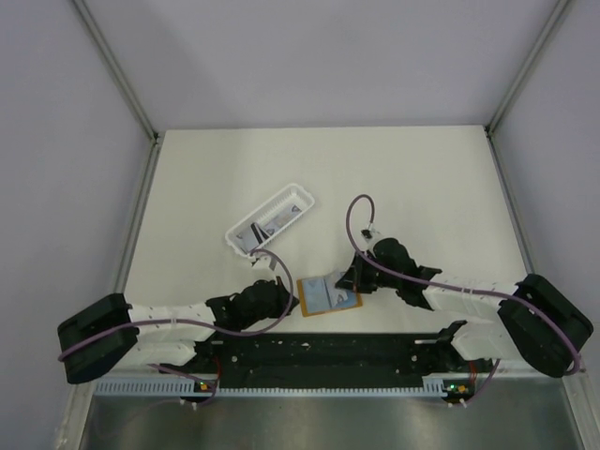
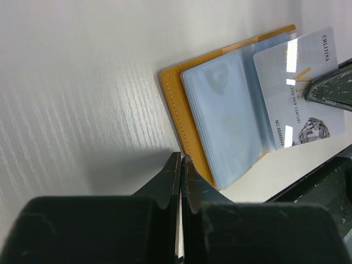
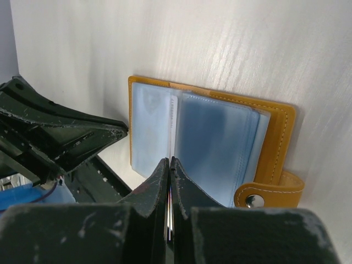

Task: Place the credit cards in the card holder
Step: Turn over the card slot in the card holder, then insert the credit card into the card holder.

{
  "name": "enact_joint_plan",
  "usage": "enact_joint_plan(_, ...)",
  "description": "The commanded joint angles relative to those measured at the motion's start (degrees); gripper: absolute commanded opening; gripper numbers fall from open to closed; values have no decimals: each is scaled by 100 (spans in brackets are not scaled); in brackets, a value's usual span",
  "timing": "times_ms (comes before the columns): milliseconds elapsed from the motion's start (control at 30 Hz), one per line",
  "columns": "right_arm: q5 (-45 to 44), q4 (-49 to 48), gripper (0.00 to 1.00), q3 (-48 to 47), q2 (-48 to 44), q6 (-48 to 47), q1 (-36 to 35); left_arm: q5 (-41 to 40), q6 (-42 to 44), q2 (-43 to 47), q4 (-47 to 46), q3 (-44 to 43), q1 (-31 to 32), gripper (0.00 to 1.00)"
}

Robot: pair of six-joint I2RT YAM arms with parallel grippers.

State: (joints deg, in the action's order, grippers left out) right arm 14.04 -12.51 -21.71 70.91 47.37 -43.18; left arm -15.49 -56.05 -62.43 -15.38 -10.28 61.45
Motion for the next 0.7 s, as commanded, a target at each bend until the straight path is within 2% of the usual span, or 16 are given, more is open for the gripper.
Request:
enact_joint_plan(0,55,-567,0,141,124,193,143,2,-20,-111,-317,-70,-45,0)
enact_joint_plan(367,476,-1473,0,282,765,474,196,72,15,-296,-370,-97,-63,0)
enact_joint_plan(667,556,-1623,0,343,898,501,187,133,-2,-533,-536,-79,-54,0)
